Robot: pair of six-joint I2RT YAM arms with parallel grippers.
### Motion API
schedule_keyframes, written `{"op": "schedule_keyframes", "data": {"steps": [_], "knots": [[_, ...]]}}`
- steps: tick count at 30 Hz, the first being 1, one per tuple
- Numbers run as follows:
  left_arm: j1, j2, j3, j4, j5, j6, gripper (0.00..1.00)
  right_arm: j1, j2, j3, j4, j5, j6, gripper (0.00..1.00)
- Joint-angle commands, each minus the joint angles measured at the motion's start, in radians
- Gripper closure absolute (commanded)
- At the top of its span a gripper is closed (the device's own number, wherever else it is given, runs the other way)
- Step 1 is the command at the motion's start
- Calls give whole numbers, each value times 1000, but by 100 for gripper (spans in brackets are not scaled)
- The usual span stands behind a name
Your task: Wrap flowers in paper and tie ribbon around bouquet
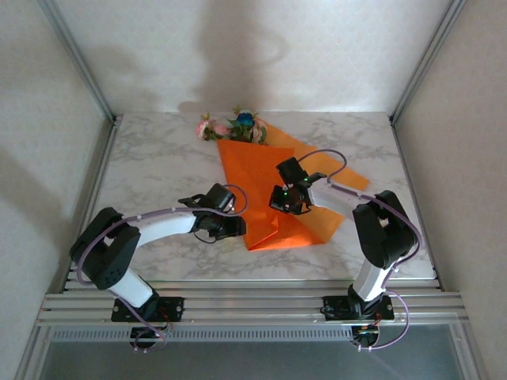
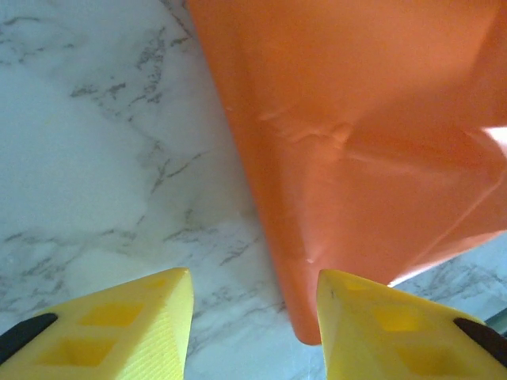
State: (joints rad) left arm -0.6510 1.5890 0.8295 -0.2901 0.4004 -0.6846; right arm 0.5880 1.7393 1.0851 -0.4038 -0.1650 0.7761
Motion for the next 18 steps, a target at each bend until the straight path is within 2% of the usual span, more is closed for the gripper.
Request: {"op": "schedule_keyframes", "data": {"steps": [1, 8, 18], "knots": [[-6, 27, 48, -25, -29, 30, 52, -10, -26, -12, -26, -12, -18, 100], [-1, 75, 95, 30, -42, 4, 48, -21, -61, -11, -59, -2, -21, 100], [25, 193, 168, 45, -55, 23, 55, -57, -58, -16, -65, -34, -49, 100]]}}
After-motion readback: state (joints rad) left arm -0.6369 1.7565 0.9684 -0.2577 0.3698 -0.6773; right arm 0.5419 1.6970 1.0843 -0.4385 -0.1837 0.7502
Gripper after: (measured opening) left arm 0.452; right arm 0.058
